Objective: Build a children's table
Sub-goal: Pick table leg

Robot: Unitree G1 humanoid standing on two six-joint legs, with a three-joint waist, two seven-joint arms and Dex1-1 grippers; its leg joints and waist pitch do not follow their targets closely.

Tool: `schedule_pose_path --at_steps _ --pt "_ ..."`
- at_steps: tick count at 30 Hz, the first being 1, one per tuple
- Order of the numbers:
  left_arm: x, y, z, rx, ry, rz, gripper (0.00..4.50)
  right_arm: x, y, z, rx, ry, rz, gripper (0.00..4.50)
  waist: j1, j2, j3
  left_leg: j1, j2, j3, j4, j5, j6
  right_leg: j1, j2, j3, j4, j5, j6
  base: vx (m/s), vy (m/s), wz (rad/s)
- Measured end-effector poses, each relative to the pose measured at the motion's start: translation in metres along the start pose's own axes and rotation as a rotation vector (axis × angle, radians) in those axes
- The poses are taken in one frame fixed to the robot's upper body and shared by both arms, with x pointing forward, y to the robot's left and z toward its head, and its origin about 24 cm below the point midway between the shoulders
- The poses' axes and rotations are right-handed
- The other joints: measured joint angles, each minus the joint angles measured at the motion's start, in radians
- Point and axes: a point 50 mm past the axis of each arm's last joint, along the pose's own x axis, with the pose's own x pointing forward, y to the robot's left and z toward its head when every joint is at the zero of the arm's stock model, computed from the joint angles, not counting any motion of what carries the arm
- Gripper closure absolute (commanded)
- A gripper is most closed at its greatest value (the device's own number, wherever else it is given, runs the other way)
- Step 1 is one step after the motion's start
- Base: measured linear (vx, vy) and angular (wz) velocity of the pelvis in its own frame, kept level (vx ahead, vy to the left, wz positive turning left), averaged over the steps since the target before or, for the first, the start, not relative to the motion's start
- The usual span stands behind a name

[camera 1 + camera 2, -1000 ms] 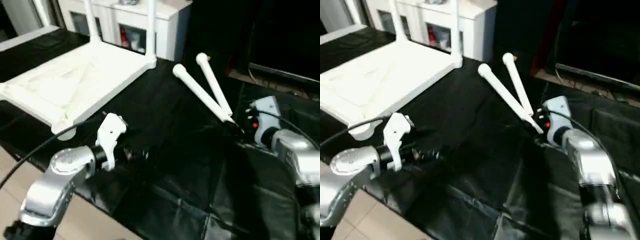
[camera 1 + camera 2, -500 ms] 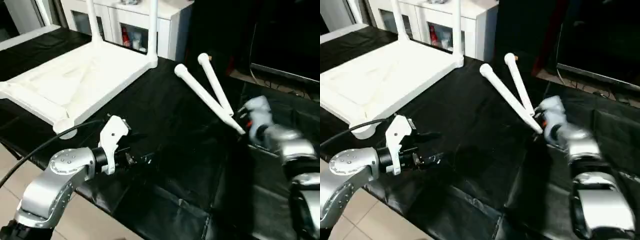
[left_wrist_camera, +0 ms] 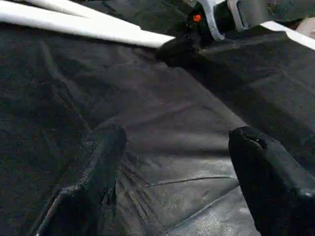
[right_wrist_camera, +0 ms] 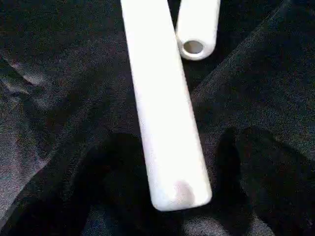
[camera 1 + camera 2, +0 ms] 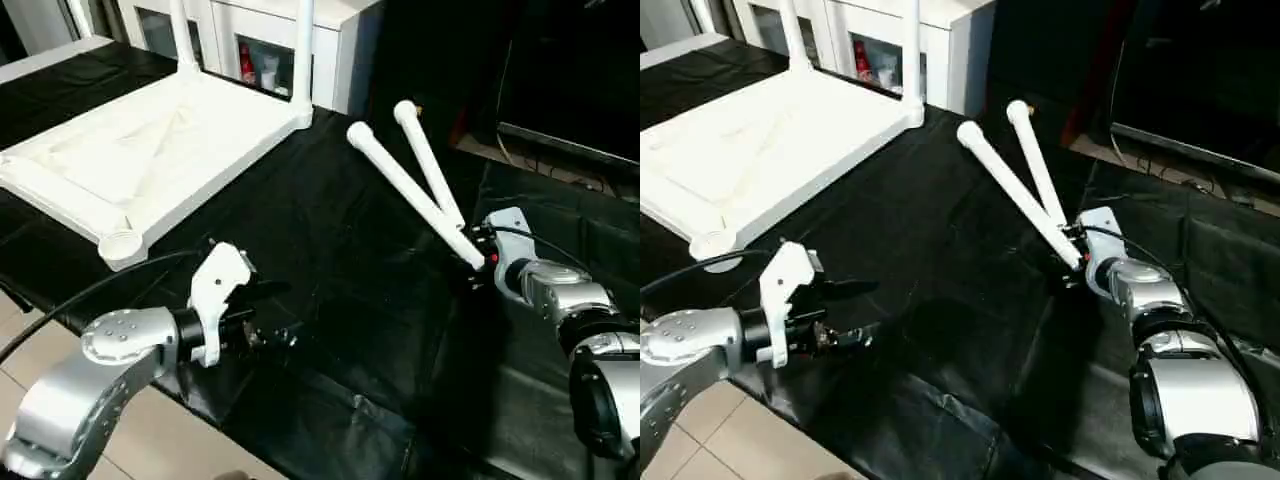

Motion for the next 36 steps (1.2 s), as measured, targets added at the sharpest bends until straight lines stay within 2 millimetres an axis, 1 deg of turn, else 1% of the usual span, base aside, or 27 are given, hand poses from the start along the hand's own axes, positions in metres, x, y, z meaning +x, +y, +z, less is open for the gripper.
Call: schedule_pose_path --at_steps 3,4,6,7,8,11,14,16,18,19,20,22,24,28,29,31,32,36 --pt "-0.001 -0.001 -0.002 -0.012 0.009 -0.002 0.68 0.001 0.002 0.0 0.015 0.008 0.023 0.74 0.0 -0.002 0.001 0.0 0.001 0.001 0.0 0.0 0.0 0.0 0.0 0.0 0.0 0.0 0.0 0.0 0.0 0.0" --pt "-0.001 -0.002 -0.001 -0.014 0.009 -0.005 0.68 0.001 0.002 0.0 0.016 0.009 0.031 0.74 0.0 -0.003 0.002 0.0 0.001 0.001 0.0 0.0 0.0 0.0 0.0 0.0 0.0 0.0 0.0 0.0 0.0 0.0" --pt "-0.002 -0.004 0.0 -0.009 0.01 -0.01 0.68 0.001 0.003 0.0 0.016 0.012 0.049 0.94 0.0 -0.005 0.003 0.0 0.001 0.001 0.0 0.0 0.0 0.0 0.0 0.0 0.0 0.0 0.0 0.0 0.0 0.0" --pt "-0.002 -0.004 0.0 -0.006 0.011 -0.011 0.68 0.001 0.003 0.0 0.016 0.013 0.052 0.94 0.001 -0.005 0.003 0.0 0.001 0.002 0.0 0.0 0.0 0.0 0.0 0.0 0.0 0.0 0.0 0.0 0.0 0.0" --pt "-0.003 -0.004 0.0 -0.005 0.013 -0.01 0.68 0.001 0.004 0.0 0.016 0.015 0.06 1.18 0.001 -0.006 0.003 0.0 0.001 0.002 0.0 0.0 0.0 0.0 0.0 0.0 0.0 0.0 0.0 0.0 0.0 0.0" --pt "-0.003 -0.004 0.0 -0.003 0.02 -0.007 0.68 0.001 0.005 0.0 0.014 0.014 0.077 1.34 0.001 -0.007 0.005 0.0 0.002 0.003 0.0 -0.002 -0.003 0.0 0.0 0.0 0.0 0.0 0.0 0.0 0.0 0.0" --pt "-0.004 -0.003 0.001 -0.001 0.02 0.001 0.68 0.001 0.005 0.005 0.012 0.008 0.084 1.69 0.0 -0.008 0.011 0.004 0.005 0.007 0.0 -0.001 -0.006 0.0 0.0 0.0 0.0 0.0 0.0 0.0 0.0 0.0" --pt "-0.004 -0.002 0.002 0.002 0.019 0.003 0.68 0.001 0.006 0.006 0.009 0.006 0.093 1.76 0.0 -0.011 0.013 0.004 0.005 0.008 0.0 -0.001 -0.006 -0.002 0.0 0.0 0.0 0.0 -0.001 0.0 0.0 0.0" --pt "-0.004 -0.002 0.002 0.004 0.021 0.004 0.68 0.001 0.006 0.007 0.007 0.002 0.095 2.03 0.0 -0.011 0.014 0.004 0.005 0.008 0.0 -0.001 -0.006 -0.002 0.0 0.0 0.0 0.0 -0.001 0.0 0.0 0.0" --pt "-0.004 -0.002 0.002 0.006 0.021 0.005 0.68 0.001 0.006 0.007 0.006 0.001 0.099 2.03 0.0 -0.011 0.014 0.004 0.005 0.008 0.0 -0.001 -0.006 -0.003 0.0 0.0 0.0 0.0 -0.001 0.0 0.0 0.0" --pt "-0.005 -0.001 0.002 0.007 0.021 0.006 0.68 0.001 0.006 0.008 0.006 -0.002 0.107 2.17 0.0 -0.011 0.015 0.003 0.005 0.009 0.0 -0.001 -0.006 -0.003 0.0 0.0 0.0 0.001 -0.002 0.0 0.0 0.0" --pt "-0.005 -0.001 0.003 0.008 0.02 0.009 0.68 0.0 0.006 0.01 0.003 -0.008 0.117 2.23 0.0 -0.01 0.016 0.002 0.005 0.009 0.0 0.0 -0.004 -0.004 0.0 0.0 0.0 0.003 -0.006 0.0 0.0 0.0" --pt "-0.005 -0.001 0.003 0.009 0.021 0.011 0.68 -0.001 0.006 0.015 -0.008 -0.023 0.144 2.5 0.0 -0.01 0.017 0.001 0.005 0.009 0.0 0.0 -0.004 -0.005 0.0 0.0 0.0 0.003 -0.006 0.0 0.0 0.0" --pt "-0.005 0.0 0.003 0.009 0.021 0.02 0.68 -0.002 0.007 0.021 -0.027 -0.043 0.184 2.75 0.001 -0.01 0.017 0.001 0.006 0.009 -0.001 0.0 -0.004 -0.005 0.0 0.0 0.0 0.003 -0.006 0.0 0.0 0.0" --pt "-0.005 0.0 0.003 0.009 0.021 0.022 0.68 -0.002 0.007 0.021 -0.029 -0.044 0.197 2.99 0.001 -0.01 0.017 0.001 0.006 0.009 0.0 0.0 -0.004 -0.005 0.0 0.0 0.0 0.003 -0.006 0.0 0.0 0.0" --pt "-0.005 0.0 0.003 0.009 0.021 0.023 0.68 -0.002 0.008 0.021 -0.03 -0.044 0.211 3.06 0.001 -0.01 0.017 0.0 0.006 0.009 0.0 0.0 -0.004 -0.005 0.0 0.0 0.0 0.003 -0.006 0.0 0.0 0.0" --pt "-0.005 0.0 0.003 0.009 0.02 0.023 0.68 -0.003 0.009 0.021 -0.034 -0.048 0.223 3.17 0.0 -0.01 0.017 0.0 0.006 0.009 0.0 0.0 -0.004 -0.005 0.0 0.0 0.0 0.003 -0.006 0.0 0.0 0.0" --pt "-0.005 0.0 0.003 0.009 0.02 0.023 0.68 -0.003 0.01 0.022 -0.044 -0.048 0.25 3.25 0.001 -0.01 0.017 0.0 0.006 0.009 -0.001 0.0 -0.003 -0.005 0.0 0.0 0.0 0.003 -0.006 0.0 0.0 0.0"
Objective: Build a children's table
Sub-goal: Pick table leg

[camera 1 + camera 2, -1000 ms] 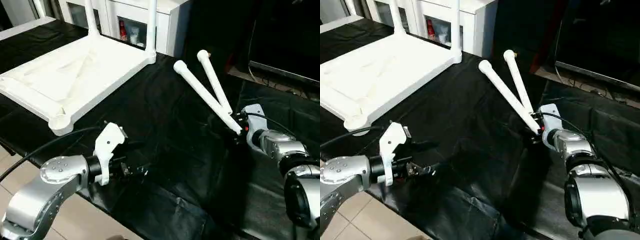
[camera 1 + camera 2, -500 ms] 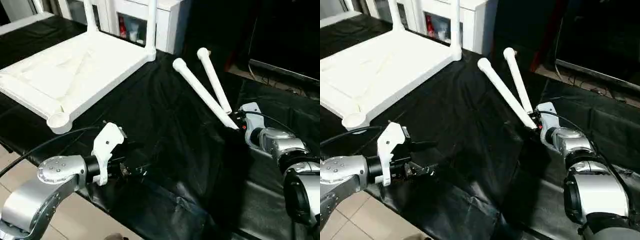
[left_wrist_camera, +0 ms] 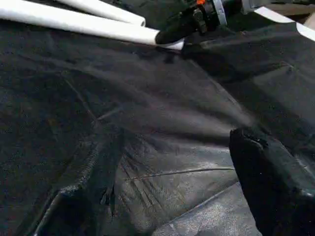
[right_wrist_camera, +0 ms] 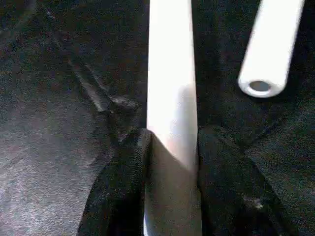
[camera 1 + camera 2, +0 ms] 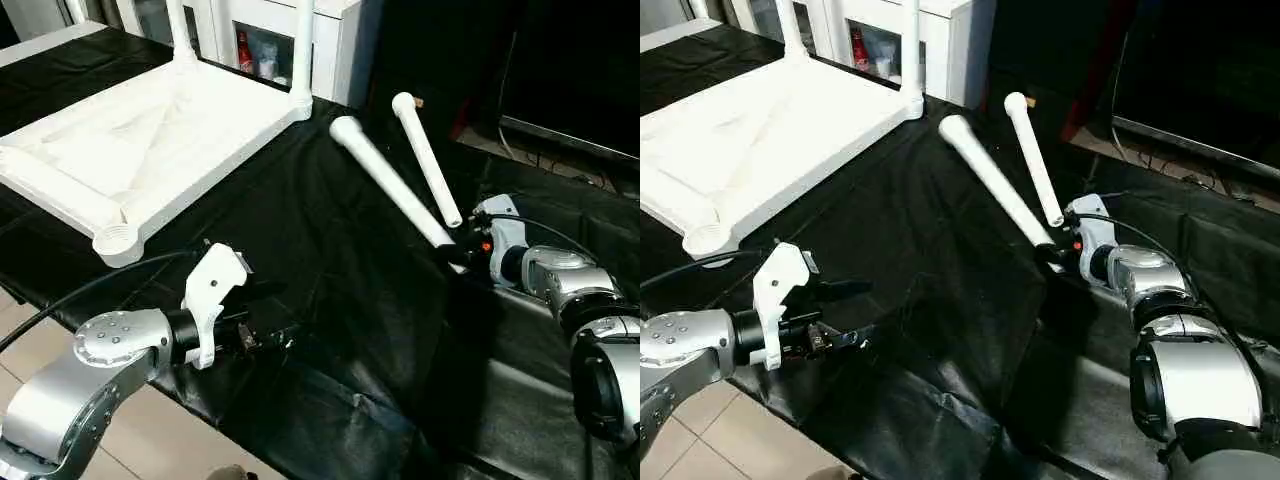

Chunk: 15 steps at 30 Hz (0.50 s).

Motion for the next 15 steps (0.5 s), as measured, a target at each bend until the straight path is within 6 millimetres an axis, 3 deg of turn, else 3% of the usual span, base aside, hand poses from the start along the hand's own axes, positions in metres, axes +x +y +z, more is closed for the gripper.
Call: schedule_pose_path --at_steps 10,12,15 --pt "0.0005 -0.0006 -0.0003 0.0 0.001 -0.004 0.68 0.0008 0.0031 0.0005 -0.082 0.027 0.043 3.27 0.0 0.0 0.0 0.0 0.0 0.0 0.0 0.001 0.002 0.0 0.0 0.0 0.0 0.0 0.0 0.0 0.0 0.0" --pt "0.0006 -0.0007 -0.0004 0.0 0.002 -0.005 0.68 0.0009 0.0028 0.0006 -0.083 0.026 0.038 2.71 0.0 0.0 0.0 0.0 0.0 0.0 0.0 0.001 0.002 0.0 0.0 0.0 0.0 -0.001 0.002 0.0 0.0 0.0" --pt "0.0008 -0.0009 -0.0005 0.0 0.002 -0.006 0.68 0.0009 0.0025 -0.0002 -0.075 0.032 0.03 2.48 0.0 0.0 0.0 0.0 0.0 0.0 0.0 0.001 0.002 0.0 0.0 0.0 0.0 -0.002 0.003 0.0 0.0 0.0"
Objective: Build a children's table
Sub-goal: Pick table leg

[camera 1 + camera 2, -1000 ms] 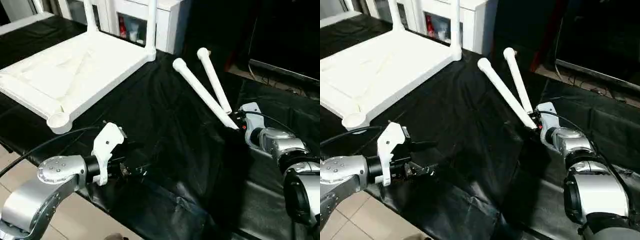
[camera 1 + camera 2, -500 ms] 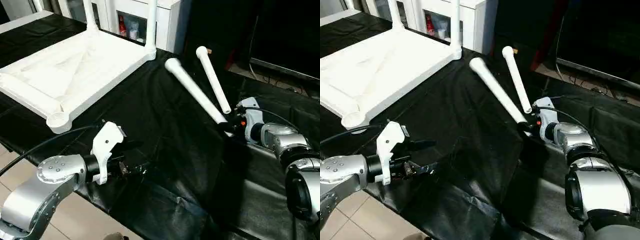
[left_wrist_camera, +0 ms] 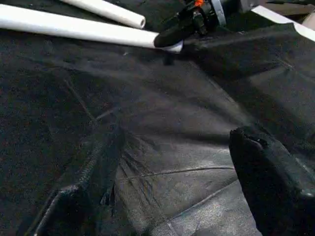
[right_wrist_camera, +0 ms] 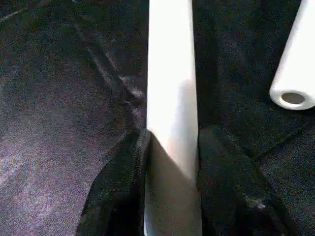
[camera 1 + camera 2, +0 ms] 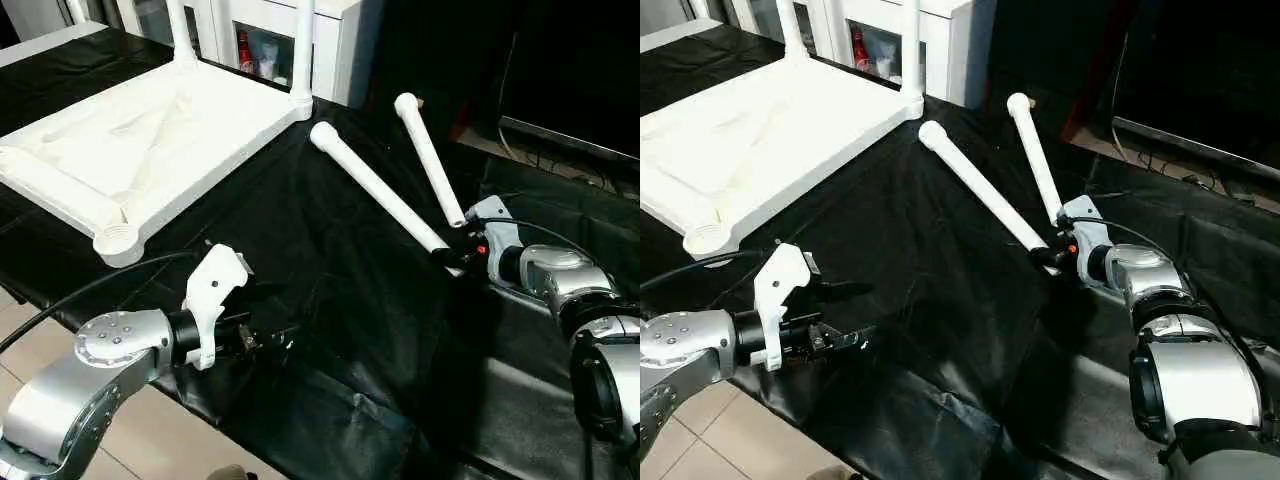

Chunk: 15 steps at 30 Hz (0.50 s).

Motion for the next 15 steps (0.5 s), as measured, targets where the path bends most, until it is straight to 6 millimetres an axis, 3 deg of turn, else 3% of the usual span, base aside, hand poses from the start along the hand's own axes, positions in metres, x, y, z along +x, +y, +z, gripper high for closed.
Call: schedule_pose_path --at_steps 10,15 --pt "0.0001 -0.0002 0.0 0.0 0.0 -0.002 0.68 0.0018 0.0013 -0.0014 -0.01 0.02 -0.01 2.38 0.0 0.0 0.0 0.0 0.0 0.0 0.0 0.0 0.0 0.0 0.0 0.0 0.0 0.001 -0.003 0.0 0.0 0.0" --pt "0.0002 -0.0004 -0.0001 0.0 0.0 -0.005 0.68 0.0022 0.0021 -0.0018 -0.006 0.024 -0.001 2.86 0.0 0.0 0.0 0.0 0.0 0.0 0.0 0.0 0.0 0.0 0.0 0.0 0.0 0.001 -0.003 0.0 0.0 0.0"
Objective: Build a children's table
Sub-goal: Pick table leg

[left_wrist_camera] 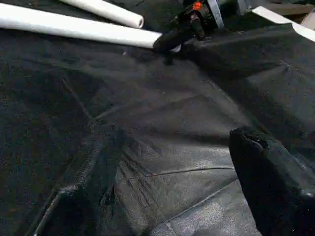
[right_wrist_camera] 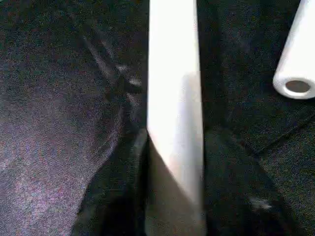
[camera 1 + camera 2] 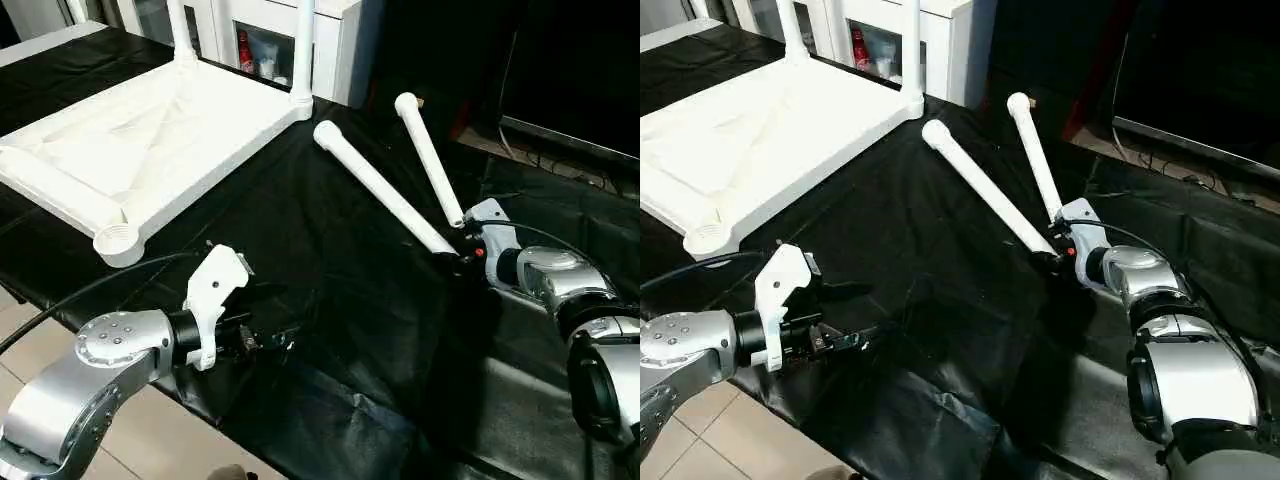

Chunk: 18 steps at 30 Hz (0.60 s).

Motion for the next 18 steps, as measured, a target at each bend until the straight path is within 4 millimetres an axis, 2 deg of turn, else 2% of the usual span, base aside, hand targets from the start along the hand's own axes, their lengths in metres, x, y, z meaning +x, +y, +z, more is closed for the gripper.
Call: schedule_pose_path --at_steps 1,2,5,18 --pt "0.0 -0.0001 0.0 0.0 0.0 -0.001 0.68 0.0 0.0001 -0.0001 0.0 0.001 0.002 2.86 0.0 0.0 0.0 0.0 0.0 0.0 0.0 0.0 0.0 0.0 0.0 0.0 0.0 0.0 0.0 0.0 0.0 0.0" --pt "0.0001 -0.0003 0.0 -0.001 0.0 -0.004 0.68 0.0 0.0002 -0.0001 0.0 0.001 0.003 3.1 0.0 0.0 0.0 0.0 0.0 0.0 0.0 0.0 0.0 0.0 0.0 0.0 0.0 0.0 0.0 0.0 0.0 0.0" --pt "0.0002 -0.0007 0.0 -0.002 -0.001 -0.011 0.68 0.0003 0.0007 -0.0001 0.001 0.001 0.008 3.2 0.0 0.0 0.0 0.0 0.0 0.0 0.0 0.0 0.0 0.0 0.0 0.0 0.0 0.0 0.0 0.0 0.0 0.0" --pt "0.0006 -0.0012 0.0004 -0.003 -0.005 -0.016 0.68 0.0012 0.0029 0.0003 0.005 -0.005 0.033 3.25 0.001 0.0 0.0 0.0 0.0 0.0 0.0 0.0 0.001 0.0 0.0 0.0 0.0 0.001 -0.001 0.0 0.0 0.0"
